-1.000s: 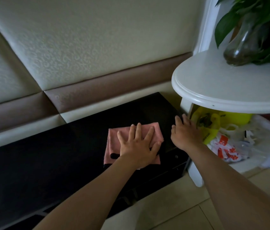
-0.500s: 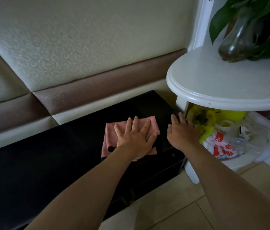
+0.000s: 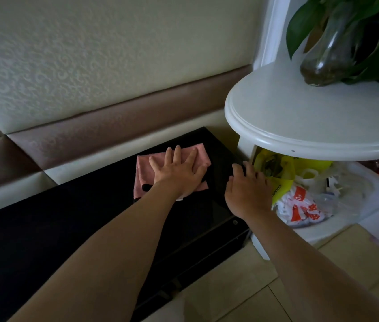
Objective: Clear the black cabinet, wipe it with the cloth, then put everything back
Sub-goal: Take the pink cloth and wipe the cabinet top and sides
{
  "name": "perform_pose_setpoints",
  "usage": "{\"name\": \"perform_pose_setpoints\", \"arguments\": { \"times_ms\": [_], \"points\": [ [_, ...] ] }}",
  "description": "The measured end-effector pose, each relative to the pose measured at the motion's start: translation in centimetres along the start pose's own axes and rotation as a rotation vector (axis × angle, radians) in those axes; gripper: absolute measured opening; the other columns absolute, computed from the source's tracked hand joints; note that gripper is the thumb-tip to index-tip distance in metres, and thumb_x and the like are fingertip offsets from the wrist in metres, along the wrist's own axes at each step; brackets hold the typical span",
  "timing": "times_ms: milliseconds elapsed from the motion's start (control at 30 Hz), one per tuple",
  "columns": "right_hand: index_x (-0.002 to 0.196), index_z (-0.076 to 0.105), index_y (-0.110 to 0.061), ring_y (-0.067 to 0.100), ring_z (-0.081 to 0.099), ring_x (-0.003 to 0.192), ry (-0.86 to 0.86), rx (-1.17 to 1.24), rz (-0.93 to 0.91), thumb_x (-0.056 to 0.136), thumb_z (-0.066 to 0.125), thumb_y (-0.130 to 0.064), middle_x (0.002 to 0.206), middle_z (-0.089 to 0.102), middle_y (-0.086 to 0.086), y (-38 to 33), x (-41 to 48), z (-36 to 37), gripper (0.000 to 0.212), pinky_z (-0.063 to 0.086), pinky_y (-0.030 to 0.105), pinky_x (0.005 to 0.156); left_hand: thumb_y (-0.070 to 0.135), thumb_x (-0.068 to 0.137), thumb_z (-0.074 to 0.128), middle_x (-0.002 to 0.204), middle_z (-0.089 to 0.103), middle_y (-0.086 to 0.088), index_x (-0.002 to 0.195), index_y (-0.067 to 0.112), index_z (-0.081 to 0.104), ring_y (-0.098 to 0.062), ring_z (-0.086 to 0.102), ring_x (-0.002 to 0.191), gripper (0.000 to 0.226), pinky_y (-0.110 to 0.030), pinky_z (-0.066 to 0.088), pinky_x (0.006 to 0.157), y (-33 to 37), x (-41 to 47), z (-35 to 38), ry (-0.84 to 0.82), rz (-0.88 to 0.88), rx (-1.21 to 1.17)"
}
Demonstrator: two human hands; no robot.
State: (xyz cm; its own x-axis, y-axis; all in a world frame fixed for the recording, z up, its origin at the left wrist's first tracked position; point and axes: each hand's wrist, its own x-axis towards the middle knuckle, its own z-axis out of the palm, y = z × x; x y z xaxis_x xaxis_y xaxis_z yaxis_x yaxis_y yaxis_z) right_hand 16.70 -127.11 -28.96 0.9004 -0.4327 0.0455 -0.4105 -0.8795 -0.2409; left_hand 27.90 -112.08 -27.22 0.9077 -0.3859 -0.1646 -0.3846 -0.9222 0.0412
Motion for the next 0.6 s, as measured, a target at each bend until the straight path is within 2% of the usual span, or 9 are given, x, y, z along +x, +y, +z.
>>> {"name": "perform_pose_setpoints", "arguments": {
  "times_ms": [200,367,600],
  "points": [
    [0.145,0.045,-0.023,0.038,0.045,0.132,0.066,-0.002,0.021,0.098,0.033,-0.036,0.156,0.04,0.009,0.0,0.3,0.9,0.05,0.04,0.049,0.103,0.073,0.093,0.004,0.169,-0.01,-0.004,0.158,0.042,-0.004,-0.028,-0.012,0.154,0.072,-0.076,-0.005,0.111,-0.6,4.5,-0.8,0.027,-0.006,-0.014],
    [0.145,0.045,-0.024,0.034,0.045,0.133,0.077,-0.027,0.025,0.092,0.022,-0.039,0.156,0.04,0.007,-0.1,0.3,0.9,0.06,0.041,0.048,0.102,0.074,0.093,0.004,0.169,-0.011,-0.004,0.158,0.041,-0.003,-0.029,-0.013,0.154,0.073,-0.077,-0.005,0.11,-0.6,6.3,-0.9,0.04,-0.019,-0.004],
    [0.143,0.046,-0.025,0.032,0.046,0.131,0.089,-0.013,0.015,0.101,0.039,-0.034,0.154,0.041,0.005,0.1,0.4,0.8,0.044,0.04,0.046,0.1,0.072,0.095,0.005,0.168,-0.013,-0.005,0.158,0.04,-0.007,-0.029,-0.014,0.154,0.071,-0.075,-0.004,0.112,-0.7,4.9,-0.7,0.042,-0.017,-0.005]
  ]
}}
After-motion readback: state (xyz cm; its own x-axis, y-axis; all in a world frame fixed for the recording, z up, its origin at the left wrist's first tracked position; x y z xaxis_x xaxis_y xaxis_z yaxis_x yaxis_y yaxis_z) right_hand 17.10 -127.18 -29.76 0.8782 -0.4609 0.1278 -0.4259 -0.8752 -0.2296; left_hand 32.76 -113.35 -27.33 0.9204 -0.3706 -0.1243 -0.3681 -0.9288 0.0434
